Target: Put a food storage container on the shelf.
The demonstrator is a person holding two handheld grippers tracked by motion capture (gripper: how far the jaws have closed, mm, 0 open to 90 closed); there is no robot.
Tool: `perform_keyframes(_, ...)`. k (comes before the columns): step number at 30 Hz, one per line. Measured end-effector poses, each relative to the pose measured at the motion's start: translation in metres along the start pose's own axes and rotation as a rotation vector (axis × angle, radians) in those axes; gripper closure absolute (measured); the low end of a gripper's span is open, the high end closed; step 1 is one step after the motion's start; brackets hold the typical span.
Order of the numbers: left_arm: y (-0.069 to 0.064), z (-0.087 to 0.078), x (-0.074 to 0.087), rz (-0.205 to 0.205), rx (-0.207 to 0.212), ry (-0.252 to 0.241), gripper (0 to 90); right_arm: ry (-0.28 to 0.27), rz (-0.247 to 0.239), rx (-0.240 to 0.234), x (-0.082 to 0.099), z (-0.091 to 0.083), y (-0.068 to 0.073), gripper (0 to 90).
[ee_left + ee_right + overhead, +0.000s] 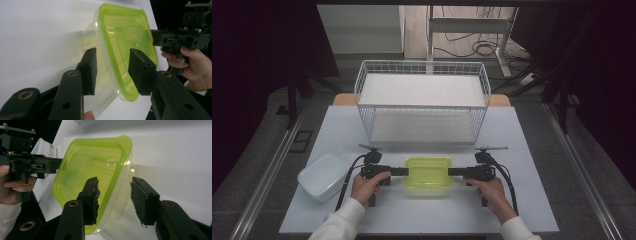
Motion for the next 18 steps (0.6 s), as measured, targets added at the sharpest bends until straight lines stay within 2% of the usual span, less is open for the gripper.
perform_keyframes(1,0.0,0.002,0.0,-0.005,0.011,0.005,61.1,0.004,0.006,-0.009,0.0,0.001,0.001,60.4)
perform_keyframes(2,-0.001,0.006,0.001,-0.005,0.026,0.02,66.5,0.015,0.011,-0.034,0.001,0.003,0.001,66.8)
perform_keyframes(3,-0.001,0.006,0.001,-0.005,0.026,0.02,69.6,0.015,0.011,-0.034,0.001,0.003,0.001,66.8)
perform_keyframes(4,-0.001,0.008,0.002,-0.006,0.009,0.028,73.9,0.022,0.02,-0.041,0.002,0.005,0.001,72.4)
perform_keyframes(9,-0.003,0.006,0.003,-0.016,0.022,0.021,76.9,0.009,0.054,-0.062,0.002,0.001,0.001,76.5)
perform_keyframes(12,-0.006,0.003,0.003,-0.014,0.008,0.007,79.0,-0.002,0.043,-0.066,0.002,-0.001,0.004,78.1)
perform_keyframes(18,-0.013,-0.003,0.003,0.004,0.015,-0.009,79.3,-0.017,0.013,-0.066,0.001,-0.004,0.009,78.6)
Point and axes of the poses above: each handheld gripper's, and its own axes: z roughly forward along the jaws, x roughly out of its underside, y roughly to its left, the point moved 8 cm from there along z, roughly forward along the jaws, and after that the axes turned 10 degrees about y, right-handed, at the moved point
